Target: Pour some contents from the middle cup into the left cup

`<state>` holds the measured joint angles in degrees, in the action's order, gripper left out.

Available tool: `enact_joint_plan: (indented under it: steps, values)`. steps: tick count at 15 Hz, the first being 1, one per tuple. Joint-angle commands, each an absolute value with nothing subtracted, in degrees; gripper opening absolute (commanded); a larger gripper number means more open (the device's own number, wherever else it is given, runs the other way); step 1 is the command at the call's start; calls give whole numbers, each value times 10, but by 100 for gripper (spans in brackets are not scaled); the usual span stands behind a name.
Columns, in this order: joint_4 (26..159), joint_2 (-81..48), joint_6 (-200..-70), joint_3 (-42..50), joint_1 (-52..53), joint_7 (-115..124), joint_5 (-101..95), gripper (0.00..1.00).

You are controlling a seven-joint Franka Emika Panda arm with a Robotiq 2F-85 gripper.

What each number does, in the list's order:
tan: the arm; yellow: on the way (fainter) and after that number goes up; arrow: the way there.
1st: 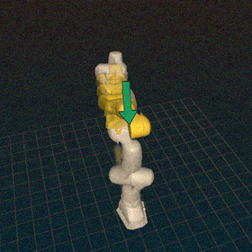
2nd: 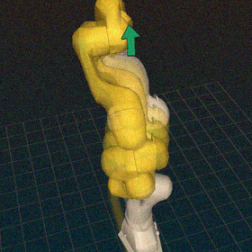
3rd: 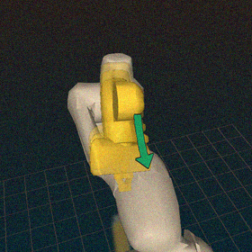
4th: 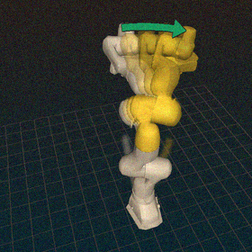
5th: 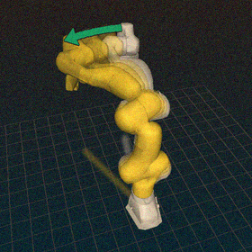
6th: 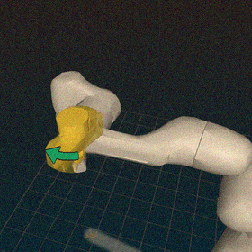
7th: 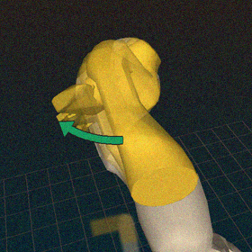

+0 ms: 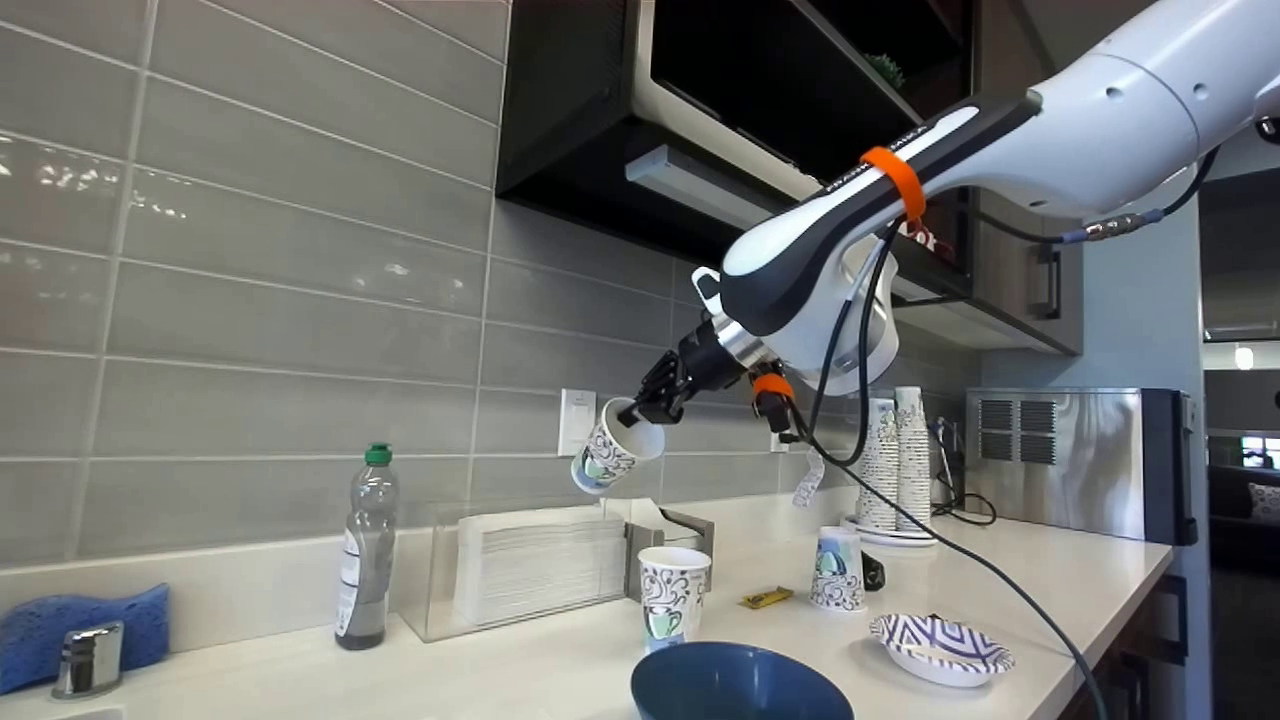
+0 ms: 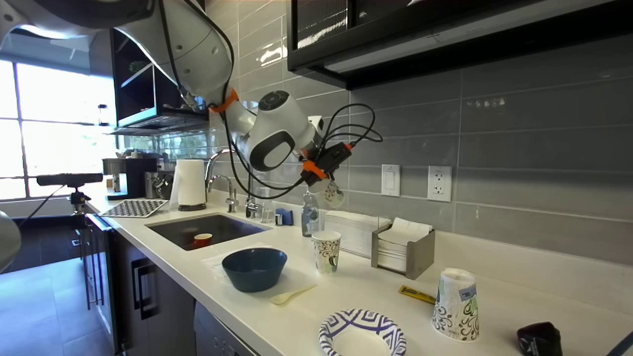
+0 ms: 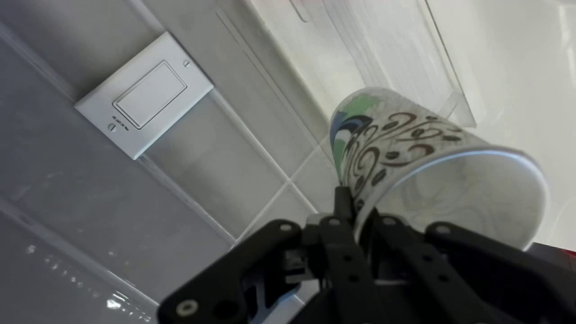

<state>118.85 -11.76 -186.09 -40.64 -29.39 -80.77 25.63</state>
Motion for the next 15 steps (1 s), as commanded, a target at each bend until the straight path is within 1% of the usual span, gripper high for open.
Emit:
enact_joint_plan:
  steps: [1,2,3,4,7,10,15]
  values:
    - [1189,-118,-1861,-407,-295,-809,256,5]
    - [1189,-119,-1862,-407,-295,-810,256,5]
    - [1179,-136,-1872,-435,-316,-825,257,1]
    - [1176,-146,-1881,-456,-333,-834,259,1]
    - [1161,-202,-1916,-561,-410,-859,245,1]
    - [1175,-266,-1968,-658,-494,-880,191,1]
    - [1217,-357,-2001,-738,-595,-896,88,1]
